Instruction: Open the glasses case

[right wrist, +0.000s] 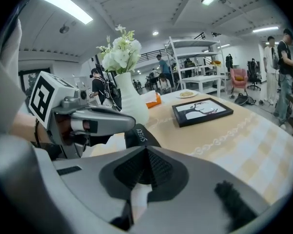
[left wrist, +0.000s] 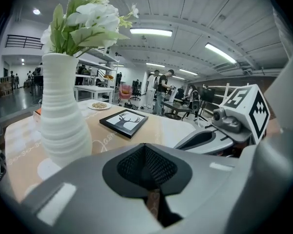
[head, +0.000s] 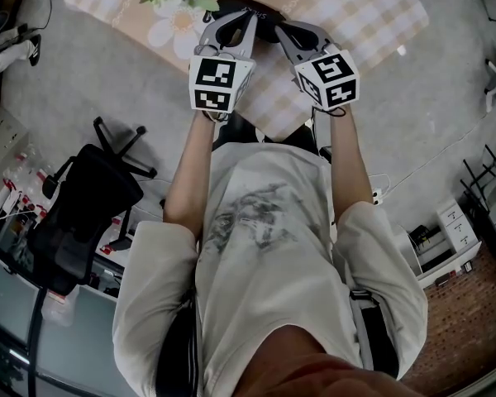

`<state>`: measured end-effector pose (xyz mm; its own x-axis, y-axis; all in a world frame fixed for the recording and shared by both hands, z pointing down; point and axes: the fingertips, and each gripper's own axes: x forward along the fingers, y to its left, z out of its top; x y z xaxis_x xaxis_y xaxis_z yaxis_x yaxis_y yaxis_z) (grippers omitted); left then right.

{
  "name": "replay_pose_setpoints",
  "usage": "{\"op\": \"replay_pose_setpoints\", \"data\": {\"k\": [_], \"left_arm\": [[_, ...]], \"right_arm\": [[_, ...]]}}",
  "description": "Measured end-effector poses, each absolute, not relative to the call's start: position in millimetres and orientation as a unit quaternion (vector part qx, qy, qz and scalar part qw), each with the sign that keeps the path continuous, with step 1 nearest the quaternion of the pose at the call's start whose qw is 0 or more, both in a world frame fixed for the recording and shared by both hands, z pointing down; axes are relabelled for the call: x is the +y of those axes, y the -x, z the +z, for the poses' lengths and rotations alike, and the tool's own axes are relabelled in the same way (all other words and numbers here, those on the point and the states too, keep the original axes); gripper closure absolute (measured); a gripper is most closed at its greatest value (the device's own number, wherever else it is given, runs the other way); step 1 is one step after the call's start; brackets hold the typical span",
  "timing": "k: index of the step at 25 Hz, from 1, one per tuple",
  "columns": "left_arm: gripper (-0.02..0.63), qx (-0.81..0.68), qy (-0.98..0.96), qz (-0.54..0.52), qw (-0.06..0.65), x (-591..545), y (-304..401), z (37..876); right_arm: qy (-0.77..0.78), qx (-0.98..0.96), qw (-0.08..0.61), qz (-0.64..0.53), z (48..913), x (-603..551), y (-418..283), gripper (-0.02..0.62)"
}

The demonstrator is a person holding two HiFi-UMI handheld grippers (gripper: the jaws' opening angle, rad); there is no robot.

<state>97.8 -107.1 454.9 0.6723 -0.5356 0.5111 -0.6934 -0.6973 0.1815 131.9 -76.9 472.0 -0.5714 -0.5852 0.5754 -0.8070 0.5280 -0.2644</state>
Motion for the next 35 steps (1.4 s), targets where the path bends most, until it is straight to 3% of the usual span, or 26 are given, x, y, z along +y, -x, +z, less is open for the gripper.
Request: {"op": "replay_pose_setpoints", "data": {"k": [35], "left_arm": [[0.601,-0.332,-0.861,0.325,0.204,-105,-107,482]], "right_arm": [[-0.327,-0.886,0.235,0.228,481,-23,-96,0.578]]}}
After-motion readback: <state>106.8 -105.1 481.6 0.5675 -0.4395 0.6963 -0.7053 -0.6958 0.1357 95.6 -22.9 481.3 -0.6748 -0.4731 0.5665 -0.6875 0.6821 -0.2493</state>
